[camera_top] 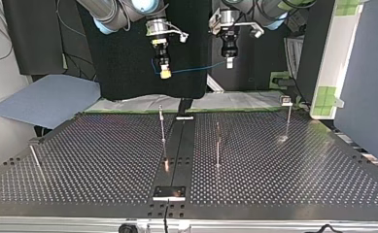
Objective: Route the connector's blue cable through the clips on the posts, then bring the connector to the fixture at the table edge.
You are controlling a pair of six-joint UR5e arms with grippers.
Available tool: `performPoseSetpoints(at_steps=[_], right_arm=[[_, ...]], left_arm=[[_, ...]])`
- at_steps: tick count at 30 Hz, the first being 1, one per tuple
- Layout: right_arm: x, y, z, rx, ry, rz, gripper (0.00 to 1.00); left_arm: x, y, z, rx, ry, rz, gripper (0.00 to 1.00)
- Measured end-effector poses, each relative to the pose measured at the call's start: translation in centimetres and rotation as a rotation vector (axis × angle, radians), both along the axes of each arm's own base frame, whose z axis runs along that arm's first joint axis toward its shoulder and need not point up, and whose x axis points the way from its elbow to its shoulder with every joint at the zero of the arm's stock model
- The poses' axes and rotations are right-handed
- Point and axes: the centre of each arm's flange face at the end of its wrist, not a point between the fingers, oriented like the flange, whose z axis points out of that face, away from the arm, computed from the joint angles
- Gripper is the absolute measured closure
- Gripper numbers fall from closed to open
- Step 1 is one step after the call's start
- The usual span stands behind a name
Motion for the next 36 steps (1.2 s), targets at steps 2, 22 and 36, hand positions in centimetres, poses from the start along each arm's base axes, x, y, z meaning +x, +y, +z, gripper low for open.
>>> performPoseSetpoints(at_steps=[2,22,36], right_arm=[[0.0,0.0,0.0,-0.001,-0.001,0.0,1.0],[0.2,0.8,-1.7,0.05,0.011,0.013,1.0],[-1.5,2.6,-8.8,0.218,0.125,0.008,1.0]], left_arm=[[-0.1,-0.1,-0.5,0.005,0.009,-0.002,0.93],[-1.5,0.2,-3.5,0.033,0.057,0.003,0.93],[-1.8,0.3,-4.4,0.037,0.063,0.005,0.93]])
